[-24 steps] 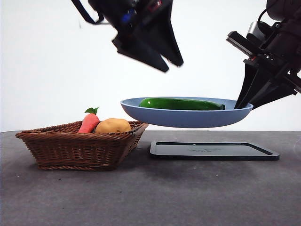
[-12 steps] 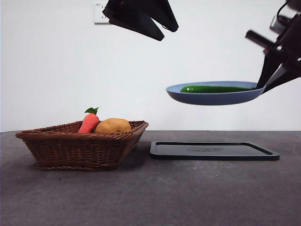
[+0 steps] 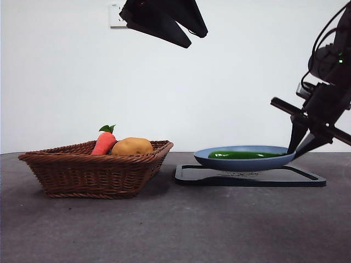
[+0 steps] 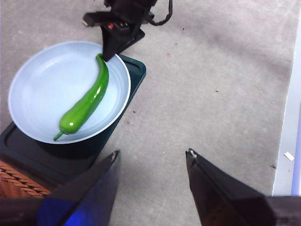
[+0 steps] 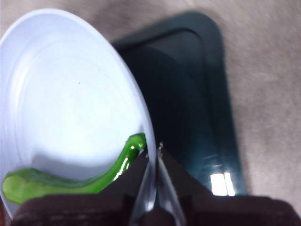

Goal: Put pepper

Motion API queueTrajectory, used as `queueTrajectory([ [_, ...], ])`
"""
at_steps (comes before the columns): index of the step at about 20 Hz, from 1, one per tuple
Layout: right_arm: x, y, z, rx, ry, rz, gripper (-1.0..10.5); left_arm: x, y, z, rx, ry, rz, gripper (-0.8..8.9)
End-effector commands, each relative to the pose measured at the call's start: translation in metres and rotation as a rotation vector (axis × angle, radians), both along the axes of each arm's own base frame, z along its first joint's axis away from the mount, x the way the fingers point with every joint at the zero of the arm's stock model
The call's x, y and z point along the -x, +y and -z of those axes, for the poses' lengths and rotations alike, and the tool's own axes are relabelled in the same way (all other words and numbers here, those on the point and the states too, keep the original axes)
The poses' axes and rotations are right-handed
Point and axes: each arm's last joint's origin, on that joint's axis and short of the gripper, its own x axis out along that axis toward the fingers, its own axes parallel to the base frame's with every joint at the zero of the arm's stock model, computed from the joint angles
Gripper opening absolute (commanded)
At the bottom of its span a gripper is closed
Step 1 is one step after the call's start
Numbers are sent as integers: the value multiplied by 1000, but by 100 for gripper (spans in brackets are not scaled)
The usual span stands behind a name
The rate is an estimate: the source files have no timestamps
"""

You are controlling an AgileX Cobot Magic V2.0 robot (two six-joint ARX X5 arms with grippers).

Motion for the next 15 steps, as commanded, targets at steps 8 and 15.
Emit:
queueTrajectory([
  [8,-7,-3,17,8,36,-11,5,-1,-3,-5,19,-9,5,249],
  [15,-6,-5,13,2,31,-9,264,-1,-3,-4,16,-6,5,249],
])
